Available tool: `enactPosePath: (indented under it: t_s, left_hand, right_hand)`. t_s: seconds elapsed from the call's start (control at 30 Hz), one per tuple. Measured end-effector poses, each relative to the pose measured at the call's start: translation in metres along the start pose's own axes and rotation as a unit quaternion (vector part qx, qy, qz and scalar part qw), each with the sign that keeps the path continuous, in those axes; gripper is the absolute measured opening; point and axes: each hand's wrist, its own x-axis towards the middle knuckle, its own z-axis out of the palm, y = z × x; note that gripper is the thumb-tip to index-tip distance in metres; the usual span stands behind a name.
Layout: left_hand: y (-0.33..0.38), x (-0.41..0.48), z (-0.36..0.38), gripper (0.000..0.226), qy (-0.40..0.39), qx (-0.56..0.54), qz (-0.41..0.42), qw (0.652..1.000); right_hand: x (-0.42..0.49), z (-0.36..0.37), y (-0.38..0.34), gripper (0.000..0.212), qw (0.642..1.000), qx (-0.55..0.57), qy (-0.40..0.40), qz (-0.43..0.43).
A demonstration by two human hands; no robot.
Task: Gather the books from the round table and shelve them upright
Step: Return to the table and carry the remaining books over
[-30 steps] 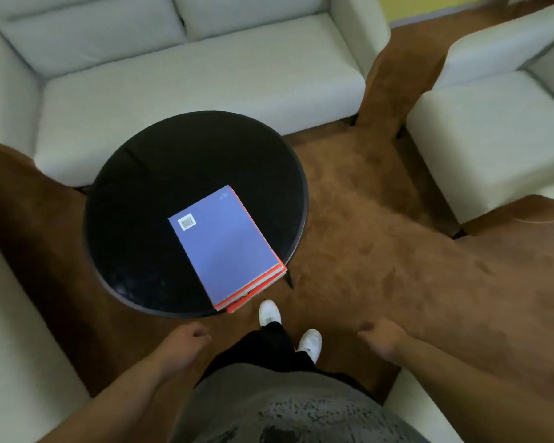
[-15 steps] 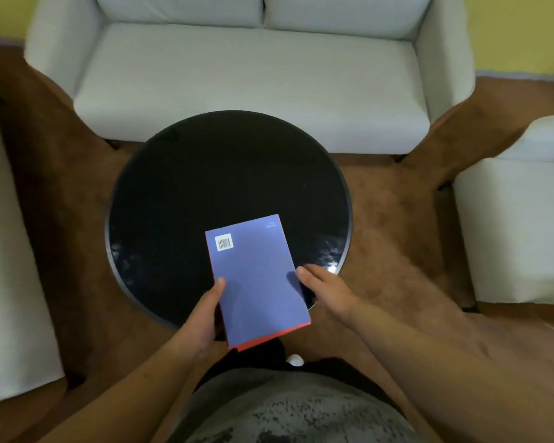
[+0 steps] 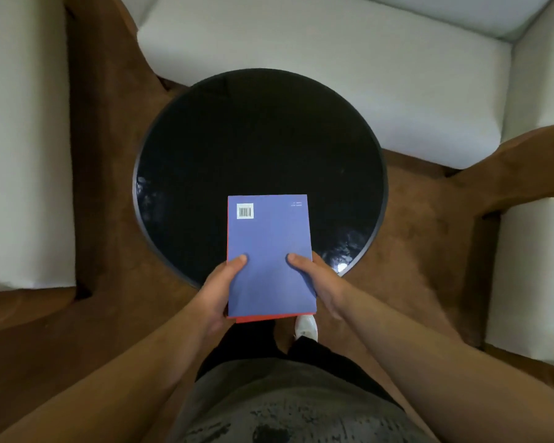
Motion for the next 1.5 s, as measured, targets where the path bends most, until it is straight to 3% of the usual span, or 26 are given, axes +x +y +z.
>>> enactPosePath:
  t_s: [0.13,0.3,0.43,0.63,0.87,0.97,1.1,1.27,1.5]
  left_hand:
    - [-0.036,-0.016,0.005,0.043,0.003,0.024,0.026,0.999]
    - [-0.067,-0.026,0.012,0.052,-0.007,0.0,0.051,0.999]
    - [-0.069,-0.03,0.02,0.054,-0.018,-0.035,0.05,0.998]
    - [-0.064,-0.042,0.031,0.055,0.002,-0.076,0.013,0.997]
    - [-0.079,-0.097,0.032,0.049,-0.022,-0.067,0.16,0.985]
    - [-0.083,-0.126,0.019,0.044,0.016,-0.08,0.226,0.971]
    - [-0.099,-0.158,-0.013,0.056,0.059,-0.137,0.261,0.954]
    - [-0.116,-0.192,-0.06,0.038,0.111,-0.219,0.28,0.928]
    - [-0.123,-0.242,-0.164,0.046,0.17,-0.324,0.277,0.888]
  right_hand:
    - [-0.013,-0.017,0.021,0.071,0.999,-0.02,-0.013,0.021]
    - [-0.029,-0.031,0.037,0.075,0.998,-0.063,-0.021,0.02]
    - [-0.025,-0.033,0.033,0.095,0.997,-0.053,-0.036,0.048]
    - [-0.041,-0.032,0.017,0.052,0.993,-0.084,-0.085,0.021]
    - [-0.073,-0.006,0.008,0.068,0.984,-0.132,-0.114,-0.046]
    - [-0.078,0.02,0.005,0.071,0.974,-0.163,-0.146,-0.059]
    - [-0.077,0.07,0.007,0.083,0.95,-0.225,-0.209,-0.053]
    - [-0.073,0.145,0.026,0.069,0.924,-0.275,-0.265,-0.028]
    - [-0.058,0.273,0.066,0.055,0.886,-0.352,-0.3,0.025]
